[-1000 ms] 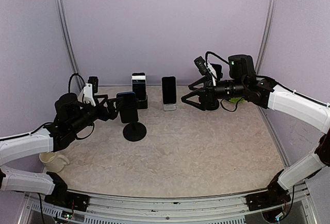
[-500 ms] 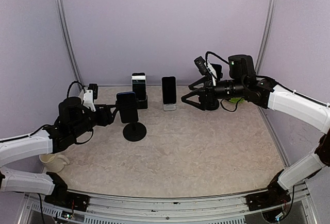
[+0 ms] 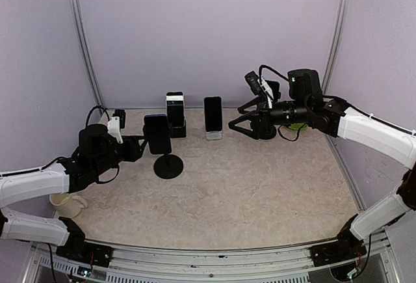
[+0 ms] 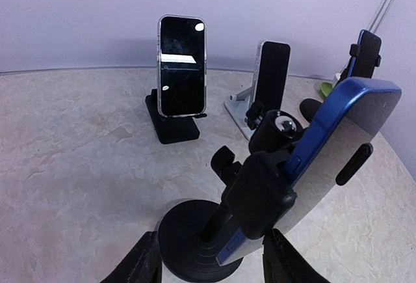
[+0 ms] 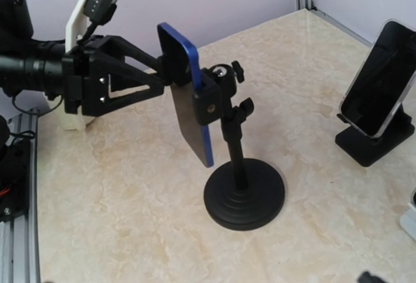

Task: Place the phone on the phone stand
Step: Adjust the phone stand with the phone at the center of the board.

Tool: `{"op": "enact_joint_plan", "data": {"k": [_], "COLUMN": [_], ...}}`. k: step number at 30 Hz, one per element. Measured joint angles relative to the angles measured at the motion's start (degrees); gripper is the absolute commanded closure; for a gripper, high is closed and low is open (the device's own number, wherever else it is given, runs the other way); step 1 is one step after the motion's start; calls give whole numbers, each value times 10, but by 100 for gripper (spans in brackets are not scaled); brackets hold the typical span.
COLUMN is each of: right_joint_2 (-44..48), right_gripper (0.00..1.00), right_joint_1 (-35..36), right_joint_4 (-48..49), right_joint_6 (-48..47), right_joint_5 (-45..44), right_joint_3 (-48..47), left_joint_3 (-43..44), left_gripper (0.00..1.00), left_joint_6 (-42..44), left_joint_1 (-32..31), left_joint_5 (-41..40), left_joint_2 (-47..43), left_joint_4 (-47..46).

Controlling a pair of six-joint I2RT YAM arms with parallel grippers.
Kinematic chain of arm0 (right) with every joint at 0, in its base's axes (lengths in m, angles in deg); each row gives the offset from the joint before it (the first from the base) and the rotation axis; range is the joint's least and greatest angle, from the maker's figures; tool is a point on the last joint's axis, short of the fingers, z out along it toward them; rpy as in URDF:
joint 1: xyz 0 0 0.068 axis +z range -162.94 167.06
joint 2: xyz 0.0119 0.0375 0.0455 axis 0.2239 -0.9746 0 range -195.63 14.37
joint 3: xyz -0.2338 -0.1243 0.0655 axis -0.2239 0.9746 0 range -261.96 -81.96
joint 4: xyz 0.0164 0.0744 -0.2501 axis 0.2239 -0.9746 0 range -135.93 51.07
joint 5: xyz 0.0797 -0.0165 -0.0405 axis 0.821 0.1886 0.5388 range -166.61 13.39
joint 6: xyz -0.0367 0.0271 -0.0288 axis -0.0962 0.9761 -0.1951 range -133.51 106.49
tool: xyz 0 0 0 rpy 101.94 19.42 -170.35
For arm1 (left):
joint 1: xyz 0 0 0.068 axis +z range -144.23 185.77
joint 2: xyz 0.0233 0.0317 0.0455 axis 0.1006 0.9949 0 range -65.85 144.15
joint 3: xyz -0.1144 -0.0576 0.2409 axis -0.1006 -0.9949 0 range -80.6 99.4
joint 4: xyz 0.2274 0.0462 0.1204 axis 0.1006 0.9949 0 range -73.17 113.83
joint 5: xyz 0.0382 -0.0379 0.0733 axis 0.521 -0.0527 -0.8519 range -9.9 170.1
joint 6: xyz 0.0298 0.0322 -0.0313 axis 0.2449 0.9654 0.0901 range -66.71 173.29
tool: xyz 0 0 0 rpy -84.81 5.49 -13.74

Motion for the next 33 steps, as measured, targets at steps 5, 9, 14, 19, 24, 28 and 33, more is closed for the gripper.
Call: {"op": "enact_joint_plan", "data": {"k": [5, 9, 14, 19, 24, 28, 33], "right_joint_2": [0, 0, 0, 0, 0, 0, 0], "right_gripper": [0, 0, 0, 0, 0, 0, 0], "right_joint_1": [0, 0, 0, 0, 0, 0, -3], "right_joint_4": [0, 0, 0, 0, 0, 0, 0], "right_joint_6": [0, 1, 1, 1, 1, 1, 1], "right_joint_5": [0, 0, 0, 0, 0, 0, 0], "right_joint_3": [0, 0, 0, 0, 0, 0, 0], "left_joint_3": [0, 0, 0, 0, -9, -18, -36], "left_gripper": [52, 52, 52, 46, 34, 25, 6], "left_joint_6": [-5, -5, -6, -7, -7, -4, 0], "left_joint_1": [6, 10, 16, 26, 26, 25, 25], "left_joint_5": [-28, -54, -76, -84, -71, -45, -8], "left_joint_2": [-2, -6, -6, -18, -50, -86, -123], "left_joint_4": [7, 12, 17, 26, 24, 9, -19]}}
